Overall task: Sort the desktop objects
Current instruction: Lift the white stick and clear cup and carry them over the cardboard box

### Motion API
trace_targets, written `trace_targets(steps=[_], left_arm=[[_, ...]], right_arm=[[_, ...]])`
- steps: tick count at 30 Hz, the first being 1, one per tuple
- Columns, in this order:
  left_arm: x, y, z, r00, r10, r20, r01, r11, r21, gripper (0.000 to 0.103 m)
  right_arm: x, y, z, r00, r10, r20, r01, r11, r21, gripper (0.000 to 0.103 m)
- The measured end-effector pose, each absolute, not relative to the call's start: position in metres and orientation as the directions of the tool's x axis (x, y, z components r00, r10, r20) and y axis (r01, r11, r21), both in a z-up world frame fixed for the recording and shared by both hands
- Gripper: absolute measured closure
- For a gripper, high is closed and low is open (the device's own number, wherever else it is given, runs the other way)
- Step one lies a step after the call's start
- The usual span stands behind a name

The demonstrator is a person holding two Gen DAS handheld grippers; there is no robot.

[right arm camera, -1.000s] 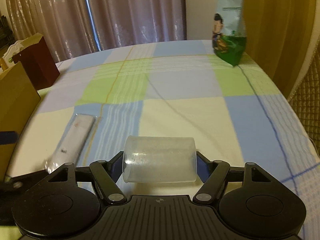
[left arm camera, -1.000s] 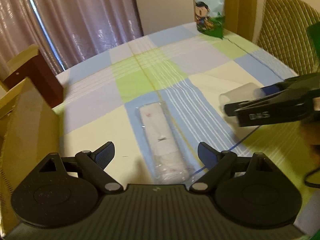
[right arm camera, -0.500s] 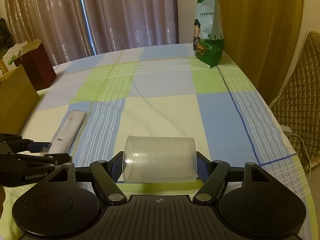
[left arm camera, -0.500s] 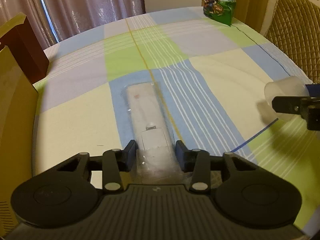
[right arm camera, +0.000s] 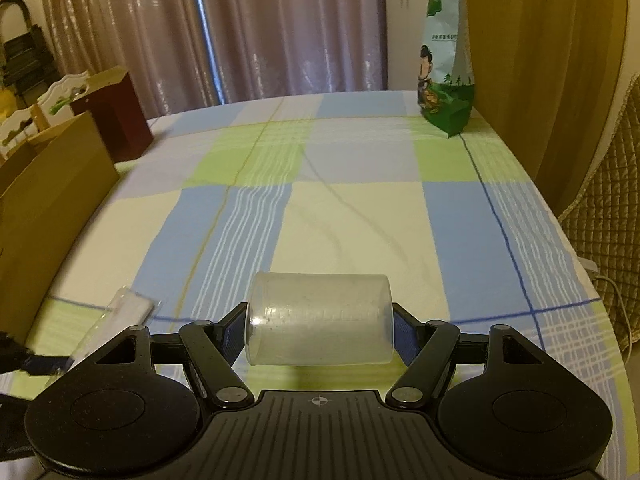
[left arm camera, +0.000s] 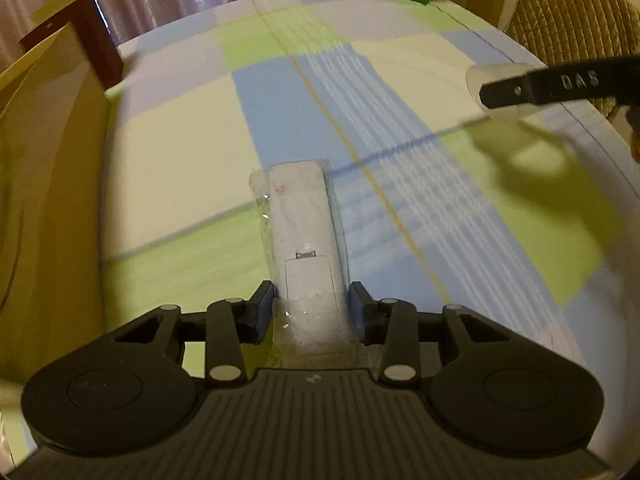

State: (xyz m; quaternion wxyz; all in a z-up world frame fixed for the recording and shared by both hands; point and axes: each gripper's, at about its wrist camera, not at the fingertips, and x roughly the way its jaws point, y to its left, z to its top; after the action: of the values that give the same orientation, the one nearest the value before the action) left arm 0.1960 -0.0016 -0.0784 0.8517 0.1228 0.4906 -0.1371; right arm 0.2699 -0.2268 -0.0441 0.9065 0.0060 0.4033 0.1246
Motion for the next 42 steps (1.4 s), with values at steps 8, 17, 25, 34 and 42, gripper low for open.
trace_targets(steps=[8, 17, 25, 34, 42], left_arm=[[0.194, -0.002, -0.079, 0.507, -0.097, -0.856, 0.335, 0.938, 0.093, 0.049], [0.209, 0.006, -0.084, 0.464, -0.157, -0.872, 0.338, 0.941, 0.010, 0.064], [0.200, 0.006, -0.074, 0.472, -0.162, -0.867, 0.358, 0.933, 0.021, 0.070], [0.188, 0.017, -0.053, 0.509, -0.155, -0.847, 0.331, 0.943, 0.026, 0.070], [0.177, 0.027, -0.042, 0.525, -0.153, -0.837, 0.316, 0.948, 0.025, 0.070]], right_arm=[[0.251, -0.228, -0.043, 0.639, 0.228, -0.735, -0.222, 0.969, 0.108, 0.032], [0.235, -0.230, -0.039, 0.639, 0.218, -0.737, -0.215, 0.971, 0.101, 0.032], [0.233, -0.221, -0.033, 0.643, 0.242, -0.727, -0.241, 0.965, 0.108, 0.032], [0.232, -0.204, -0.020, 0.653, 0.282, -0.702, -0.294, 0.950, 0.109, 0.032], [0.227, -0.193, -0.019, 0.641, 0.296, -0.708, -0.322, 0.941, 0.102, 0.032]])
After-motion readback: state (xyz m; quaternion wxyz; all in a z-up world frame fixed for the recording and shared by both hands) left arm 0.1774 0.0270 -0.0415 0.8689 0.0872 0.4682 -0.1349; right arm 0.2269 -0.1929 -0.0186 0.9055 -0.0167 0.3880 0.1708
